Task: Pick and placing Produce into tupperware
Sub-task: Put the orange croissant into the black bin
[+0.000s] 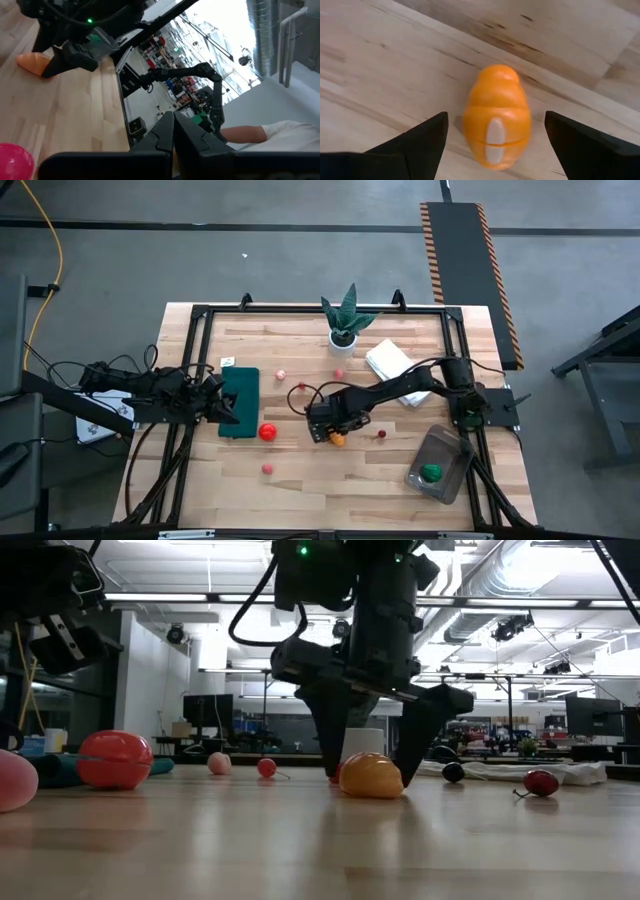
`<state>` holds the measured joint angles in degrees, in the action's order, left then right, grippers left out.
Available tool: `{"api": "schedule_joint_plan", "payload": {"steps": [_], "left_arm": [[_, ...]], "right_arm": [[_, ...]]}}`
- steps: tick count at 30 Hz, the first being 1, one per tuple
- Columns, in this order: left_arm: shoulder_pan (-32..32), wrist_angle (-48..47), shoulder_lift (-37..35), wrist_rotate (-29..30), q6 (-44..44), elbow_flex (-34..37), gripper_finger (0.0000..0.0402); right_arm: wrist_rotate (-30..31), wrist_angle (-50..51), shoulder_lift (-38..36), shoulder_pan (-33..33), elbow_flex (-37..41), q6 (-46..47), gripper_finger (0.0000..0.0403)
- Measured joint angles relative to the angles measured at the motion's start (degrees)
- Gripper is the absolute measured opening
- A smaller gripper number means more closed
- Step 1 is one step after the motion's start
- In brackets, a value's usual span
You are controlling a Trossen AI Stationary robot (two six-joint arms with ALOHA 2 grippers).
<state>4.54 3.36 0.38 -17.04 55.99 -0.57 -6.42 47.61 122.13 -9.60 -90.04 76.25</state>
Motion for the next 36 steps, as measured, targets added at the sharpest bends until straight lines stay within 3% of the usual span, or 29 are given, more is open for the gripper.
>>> {"api": "schedule_joint_plan", "payload": {"steps": [16,36], "left_arm": [[-0.01,-0.02,0.00,-0.15,0.01,0.01,0.0001],[-0.02,-0.05,0.00,-0.13,0.01,0.00,0.0001]], "right_arm": [[0.35,-0.27,-0.07,-0.07,0.00,-0.17,0.0264],[0.38,-0.30,-0.10,-0.07,0.00,-0.20,0.0259]]}}
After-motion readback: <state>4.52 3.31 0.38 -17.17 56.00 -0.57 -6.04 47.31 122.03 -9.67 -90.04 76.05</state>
